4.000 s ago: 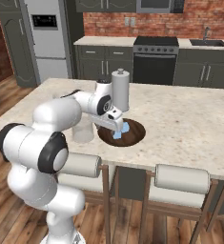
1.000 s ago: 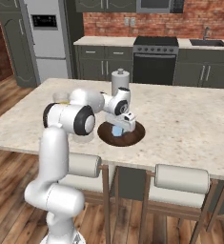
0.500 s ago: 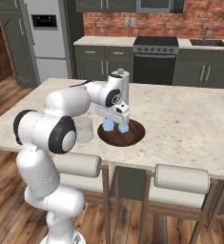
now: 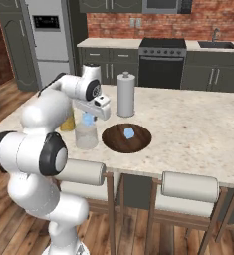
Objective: There are two ice cubes in the ice bowl. Place both ice cubes in the glass cup.
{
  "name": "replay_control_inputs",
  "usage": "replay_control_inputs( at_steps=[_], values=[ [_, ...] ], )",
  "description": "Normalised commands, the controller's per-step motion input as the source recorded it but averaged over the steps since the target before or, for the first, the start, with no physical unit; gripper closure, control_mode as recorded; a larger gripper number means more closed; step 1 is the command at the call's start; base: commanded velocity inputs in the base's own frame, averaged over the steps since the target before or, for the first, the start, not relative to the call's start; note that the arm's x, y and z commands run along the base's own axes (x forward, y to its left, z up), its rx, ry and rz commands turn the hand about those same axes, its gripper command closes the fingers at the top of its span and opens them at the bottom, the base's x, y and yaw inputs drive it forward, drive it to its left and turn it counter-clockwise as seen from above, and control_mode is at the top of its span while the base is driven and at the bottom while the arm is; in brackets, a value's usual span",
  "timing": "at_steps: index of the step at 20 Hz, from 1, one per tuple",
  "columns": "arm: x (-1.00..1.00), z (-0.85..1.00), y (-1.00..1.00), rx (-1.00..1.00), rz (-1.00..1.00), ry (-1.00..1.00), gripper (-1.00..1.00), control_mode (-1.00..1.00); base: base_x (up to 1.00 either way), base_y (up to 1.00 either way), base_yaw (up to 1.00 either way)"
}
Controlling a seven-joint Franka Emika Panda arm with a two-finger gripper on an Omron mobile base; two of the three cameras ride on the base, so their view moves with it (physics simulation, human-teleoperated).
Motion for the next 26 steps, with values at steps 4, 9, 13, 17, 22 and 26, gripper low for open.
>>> replay_control_inputs(
  at_steps=[4,9,13,17,22,26],
  values=[
    [0.34,0.11,0.87,0.00,-0.04,0.00,1.00,-1.00,0.00,0.00,0.00],
    [0.44,0.00,0.48,0.00,0.00,0.01,1.00,-1.00,0.00,0.00,0.00],
    [0.14,0.00,0.10,0.00,0.00,0.02,1.00,-1.00,0.00,0.00,0.00],
    [0.25,-0.11,0.00,0.00,0.00,0.00,1.00,-1.00,0.00,0.00,0.00],
    [0.32,-0.24,0.00,0.00,0.00,0.02,1.00,-1.00,0.00,0.00,0.00],
    [0.35,-0.31,0.00,-0.01,0.00,0.05,1.00,-1.00,0.00,0.00,0.00]
  ],
)
